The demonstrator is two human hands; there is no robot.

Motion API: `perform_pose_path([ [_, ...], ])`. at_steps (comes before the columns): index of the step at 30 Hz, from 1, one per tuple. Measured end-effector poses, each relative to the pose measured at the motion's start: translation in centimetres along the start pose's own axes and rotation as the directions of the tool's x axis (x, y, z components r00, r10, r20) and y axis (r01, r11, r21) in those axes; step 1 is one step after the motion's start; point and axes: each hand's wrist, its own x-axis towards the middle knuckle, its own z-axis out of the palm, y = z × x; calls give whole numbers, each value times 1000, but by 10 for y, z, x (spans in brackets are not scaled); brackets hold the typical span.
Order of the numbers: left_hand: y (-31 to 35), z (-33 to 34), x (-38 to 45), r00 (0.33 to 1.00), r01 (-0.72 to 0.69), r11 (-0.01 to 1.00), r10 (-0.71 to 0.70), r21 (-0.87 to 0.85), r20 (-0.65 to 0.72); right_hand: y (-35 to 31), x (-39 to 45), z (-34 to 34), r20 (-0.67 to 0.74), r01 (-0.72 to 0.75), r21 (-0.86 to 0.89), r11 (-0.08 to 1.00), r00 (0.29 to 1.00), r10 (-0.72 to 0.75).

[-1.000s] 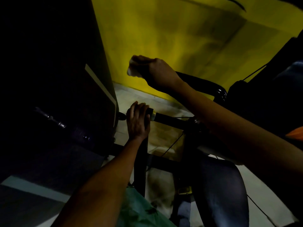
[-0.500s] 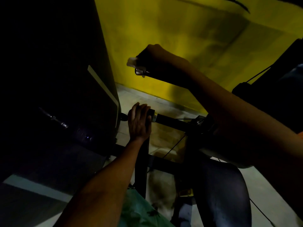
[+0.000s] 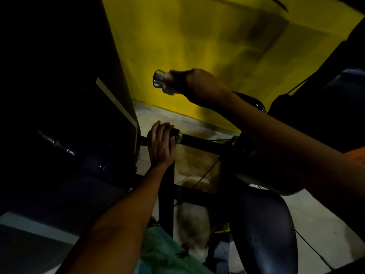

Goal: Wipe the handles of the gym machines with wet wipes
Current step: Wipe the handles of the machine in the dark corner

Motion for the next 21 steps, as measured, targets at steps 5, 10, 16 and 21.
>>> perform_pose_path([
  [5,3,-4,0,1000,-3,1000,3,12,1,4,-32,-2,123,11,-110,994,992,2],
  [10,2,-3,1,1000,7,1000,-7,0,-12,-19,-39,-38,85,-49,-128,991,994,61],
  [16,1,-3,0,1000,19,1000,-19,-8,1,-36,-14,1,-14,108,-268,957,993,-116],
  [21,0,-2,1,1000,3,1000,-3,-16,1,-25,-14,6,-6,192,-427,883,976,-216],
])
